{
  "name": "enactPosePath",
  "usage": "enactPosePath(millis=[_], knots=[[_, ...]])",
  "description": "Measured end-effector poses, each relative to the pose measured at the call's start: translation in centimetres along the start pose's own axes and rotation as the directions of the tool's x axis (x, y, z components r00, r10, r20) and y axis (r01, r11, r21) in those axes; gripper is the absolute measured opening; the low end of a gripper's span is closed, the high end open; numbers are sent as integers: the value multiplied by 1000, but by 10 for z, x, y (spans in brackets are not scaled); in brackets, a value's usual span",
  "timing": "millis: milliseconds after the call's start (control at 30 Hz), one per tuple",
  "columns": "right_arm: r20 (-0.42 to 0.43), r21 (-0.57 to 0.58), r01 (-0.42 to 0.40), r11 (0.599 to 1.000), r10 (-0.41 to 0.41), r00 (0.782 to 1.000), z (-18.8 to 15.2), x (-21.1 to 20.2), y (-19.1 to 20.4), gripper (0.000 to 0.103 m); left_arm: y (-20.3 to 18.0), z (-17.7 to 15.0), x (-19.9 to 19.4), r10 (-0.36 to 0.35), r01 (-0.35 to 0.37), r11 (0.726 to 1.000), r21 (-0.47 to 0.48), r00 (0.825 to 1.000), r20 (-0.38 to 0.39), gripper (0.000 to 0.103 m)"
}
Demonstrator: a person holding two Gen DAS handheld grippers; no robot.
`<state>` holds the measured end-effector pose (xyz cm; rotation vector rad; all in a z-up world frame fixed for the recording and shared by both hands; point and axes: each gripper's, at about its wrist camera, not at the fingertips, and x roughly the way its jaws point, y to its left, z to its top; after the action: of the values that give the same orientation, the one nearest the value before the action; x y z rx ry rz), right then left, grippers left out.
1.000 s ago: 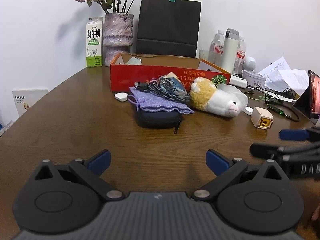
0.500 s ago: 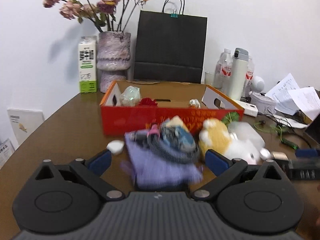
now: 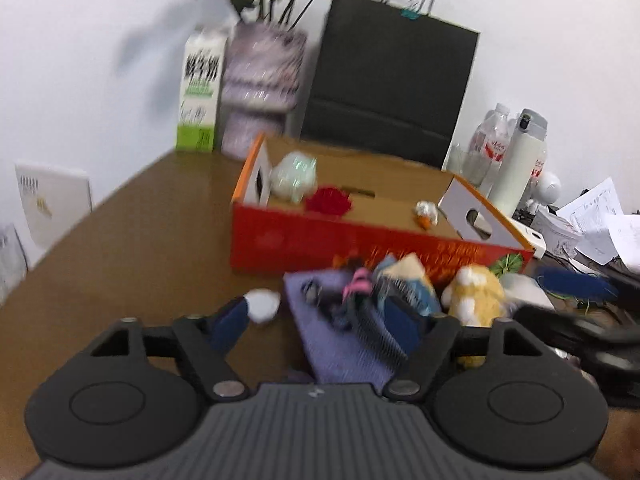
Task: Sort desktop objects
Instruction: 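Grasp the black braided cable with left tool while right tool grasps blue-wrapped item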
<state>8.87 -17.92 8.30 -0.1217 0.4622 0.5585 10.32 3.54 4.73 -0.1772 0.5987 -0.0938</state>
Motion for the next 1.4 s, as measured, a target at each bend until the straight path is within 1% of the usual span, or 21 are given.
enactPosePath(millis=[33,100,167,200,233,267,333,433,500,567,667,700,800,900,967,1033,1100,1167,1267,1333,1400], knots=[[-28,-36,-22,999,21,999,6,18,2,62,1,-2,-1,-1,1,1000,7,1000,1,73],[-114,-62,-62,996,55,992,17,58,4,55,1,-5,-3,24,-25,999,44,1000,16,63],[-163,-68,-59,996,47,985,19,82,3,39,2,-5,-3,24,-25,998,60,1000,6,58],[-191,-58,-48,997,36,981,20,91,2,32,2,-4,-4,-2,2,998,57,1000,5,57],[-207,-46,-45,998,35,978,19,96,1,16,1,-2,-5,-34,33,998,56,999,5,56],[-204,-29,-53,998,46,978,18,95,-1,11,-1,-1,-5,-57,57,997,56,998,3,56],[-133,-21,-11,1000,8,991,18,79,1,11,-11,6,3,-75,77,994,75,997,-21,54],[-17,-4,44,999,-44,999,24,37,1,11,-27,12,26,-32,43,995,95,993,-116,37],[27,-4,85,996,-85,996,24,8,2,11,-37,11,32,-19,37,988,153,992,-122,29],[42,5,88,996,-88,995,22,-14,2,11,-43,10,34,22,-4,985,173,994,-106,17],[69,23,74,997,-75,995,14,-40,6,11,-47,12,8,-10,11,990,144,1000,-9,14],[82,19,80,997,-82,993,10,-48,9,11,-49,13,-7,-20,13,990,138,998,53,13],[144,-5,147,989,-145,979,2,-72,23,11,-54,12,-48,-21,-12,985,172,981,193,11],[155,21,159,987,-161,975,-3,-94,31,11,-47,9,-89,-41,9,992,127,968,246,11],[149,51,160,986,-166,975,-10,-105,34,11,-39,1,-119,-92,70,993,94,963,254,11],[122,81,152,985,-162,979,-20,-112,37,11,-34,-12,-142,-150,137,988,73,964,220,11],[86,110,137,984,-146,985,-33,-117,40,11,-28,-30,-151,-209,203,978,55,970,125,11],[40,134,115,984,-121,992,-48,-118,45,11,-20,-51,-149,-239,238,971,23,970,36,11],[-14,128,148,981,-148,989,-73,-123,57,12,-5,-82,-138,-215,211,976,-50,975,-65,12],[-46,171,146,974,-140,989,-88,-127,58,11,-2,-95,-135,-182,180,983,-35,980,-79,13],[-75,191,148,970,-136,988,-98,-127,59,11,-5,-102,-134,-146,149,988,33,986,-78,14]])
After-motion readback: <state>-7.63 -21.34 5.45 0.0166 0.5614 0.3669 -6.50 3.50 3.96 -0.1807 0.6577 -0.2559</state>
